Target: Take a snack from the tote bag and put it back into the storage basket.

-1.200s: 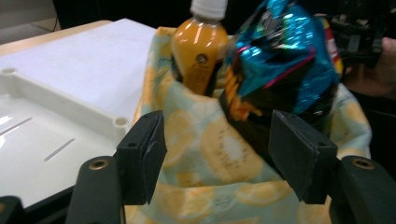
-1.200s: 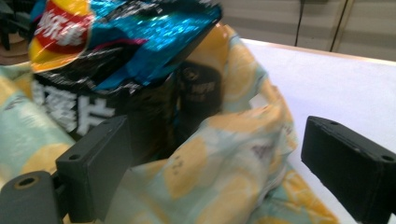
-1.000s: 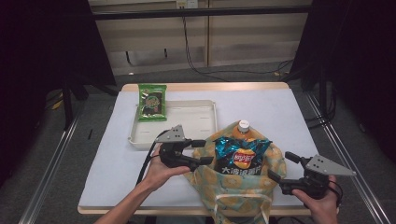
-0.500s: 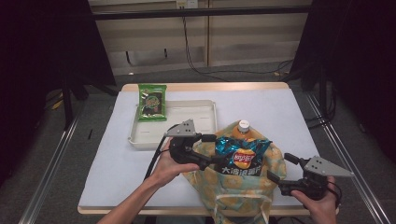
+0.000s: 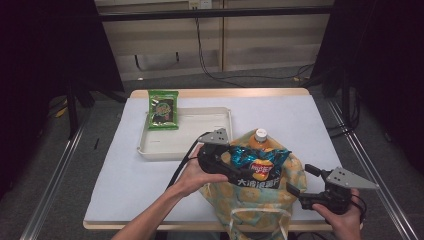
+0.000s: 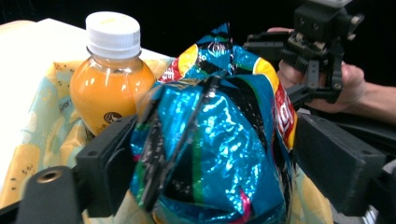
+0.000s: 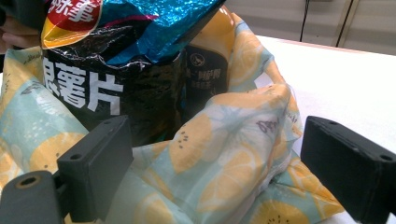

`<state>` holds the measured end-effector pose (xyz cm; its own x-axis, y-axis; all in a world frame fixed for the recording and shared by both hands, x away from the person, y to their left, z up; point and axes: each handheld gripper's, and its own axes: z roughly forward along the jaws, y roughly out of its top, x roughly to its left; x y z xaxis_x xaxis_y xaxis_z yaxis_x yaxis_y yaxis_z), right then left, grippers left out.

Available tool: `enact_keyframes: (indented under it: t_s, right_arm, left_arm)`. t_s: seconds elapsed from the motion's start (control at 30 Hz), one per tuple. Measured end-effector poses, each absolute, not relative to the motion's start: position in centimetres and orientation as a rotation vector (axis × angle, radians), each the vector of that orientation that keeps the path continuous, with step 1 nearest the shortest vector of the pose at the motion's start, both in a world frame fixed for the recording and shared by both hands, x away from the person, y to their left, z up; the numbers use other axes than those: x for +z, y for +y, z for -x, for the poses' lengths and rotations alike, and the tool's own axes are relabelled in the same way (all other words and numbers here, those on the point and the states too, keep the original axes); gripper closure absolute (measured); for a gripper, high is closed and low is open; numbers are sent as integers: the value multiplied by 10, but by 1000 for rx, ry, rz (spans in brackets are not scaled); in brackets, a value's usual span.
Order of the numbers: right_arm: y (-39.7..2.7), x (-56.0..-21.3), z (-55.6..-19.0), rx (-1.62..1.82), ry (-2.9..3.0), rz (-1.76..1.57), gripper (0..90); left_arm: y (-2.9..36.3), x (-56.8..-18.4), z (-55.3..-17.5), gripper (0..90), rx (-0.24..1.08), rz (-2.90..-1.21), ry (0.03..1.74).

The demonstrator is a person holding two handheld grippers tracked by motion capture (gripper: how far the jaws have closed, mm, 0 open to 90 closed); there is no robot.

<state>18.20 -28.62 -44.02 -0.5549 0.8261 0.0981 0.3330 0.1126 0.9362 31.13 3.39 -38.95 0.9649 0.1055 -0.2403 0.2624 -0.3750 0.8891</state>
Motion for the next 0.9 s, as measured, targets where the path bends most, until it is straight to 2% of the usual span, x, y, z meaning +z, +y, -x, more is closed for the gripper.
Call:
enact_keyframes:
  t_s: [0.43, 0.73, 0.9]
  right_arm:
    - [-284, -441, -183, 1436, 1962, -1129, 83]
    - [-284, -442, -183, 1443, 1960, -1127, 80]
    - [-285, -441, -183, 1446, 1960, -1125, 78]
  left_arm:
    - [38, -390, -310, 533, -197, -1980, 213]
    - [39, -387, -307, 639, -232, -1963, 181]
    - [40, -385, -305, 665, -226, -1960, 182]
